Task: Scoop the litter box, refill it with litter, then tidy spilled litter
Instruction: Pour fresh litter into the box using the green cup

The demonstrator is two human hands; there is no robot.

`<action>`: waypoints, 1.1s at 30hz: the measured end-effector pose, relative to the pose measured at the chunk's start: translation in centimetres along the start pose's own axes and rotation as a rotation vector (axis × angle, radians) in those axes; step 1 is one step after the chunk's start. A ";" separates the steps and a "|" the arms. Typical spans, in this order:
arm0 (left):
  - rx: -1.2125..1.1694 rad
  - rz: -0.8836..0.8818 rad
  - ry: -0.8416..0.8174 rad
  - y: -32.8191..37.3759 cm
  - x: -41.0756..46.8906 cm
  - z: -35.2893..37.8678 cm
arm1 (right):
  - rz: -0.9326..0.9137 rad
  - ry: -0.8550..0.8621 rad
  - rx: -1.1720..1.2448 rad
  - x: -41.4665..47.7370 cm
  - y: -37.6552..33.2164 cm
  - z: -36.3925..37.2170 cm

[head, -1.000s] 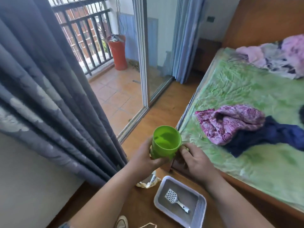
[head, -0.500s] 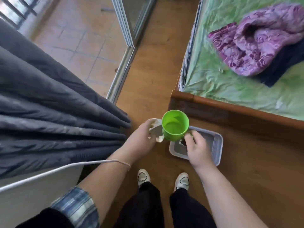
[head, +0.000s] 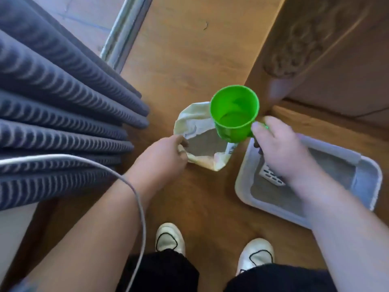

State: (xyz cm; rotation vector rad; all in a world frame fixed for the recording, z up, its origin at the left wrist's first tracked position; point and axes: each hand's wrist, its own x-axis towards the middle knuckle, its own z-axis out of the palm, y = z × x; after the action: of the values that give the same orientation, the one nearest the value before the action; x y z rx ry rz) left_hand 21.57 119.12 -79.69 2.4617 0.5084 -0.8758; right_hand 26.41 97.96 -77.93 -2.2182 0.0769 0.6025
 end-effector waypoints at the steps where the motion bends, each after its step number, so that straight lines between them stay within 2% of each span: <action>1: 0.077 0.013 -0.033 -0.1 1.6 0.0 | -0.020 -0.023 -0.028 1.7 0.0 0.4; 3: 0.166 0.021 -0.098 -0.7 3.9 -0.1 | -0.055 -0.112 -0.079 4.4 0.3 1.2; 6: 0.299 0.011 -0.182 -2.3 6.6 0.8 | -0.122 -0.203 -0.289 6.7 1.1 2.3; 14: 0.325 0.076 -0.305 -3.6 5.8 3.1 | -0.230 -0.227 -0.364 4.9 -1.7 5.9; 19: 0.484 0.103 -0.317 -3.6 8.0 1.9 | -0.109 -0.263 -0.738 7.5 1.1 9.0; 22: 0.520 0.138 -0.324 -3.5 8.3 1.7 | -0.080 -0.203 -0.872 8.7 1.5 10.7; 24: 0.571 0.170 -0.394 -2.9 7.9 1.7 | -0.078 -0.191 -1.005 9.2 1.0 12.1; 27: 0.689 0.202 -0.509 -1.9 7.0 1.6 | -0.044 -0.294 -1.193 10.1 0.6 14.4; 30: 0.742 0.258 -0.548 -1.6 6.8 1.5 | -0.089 -0.375 -1.391 12.0 1.4 16.0; 33: 0.716 0.301 -0.489 -1.2 7.0 1.8 | -0.144 -0.370 -1.539 13.1 2.7 17.1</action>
State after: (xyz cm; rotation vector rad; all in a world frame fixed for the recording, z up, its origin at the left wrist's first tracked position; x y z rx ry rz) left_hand 25.15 120.37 -85.93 2.6474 -0.4131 -1.6668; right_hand 30.56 110.58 -95.15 -3.3919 -1.0576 1.2148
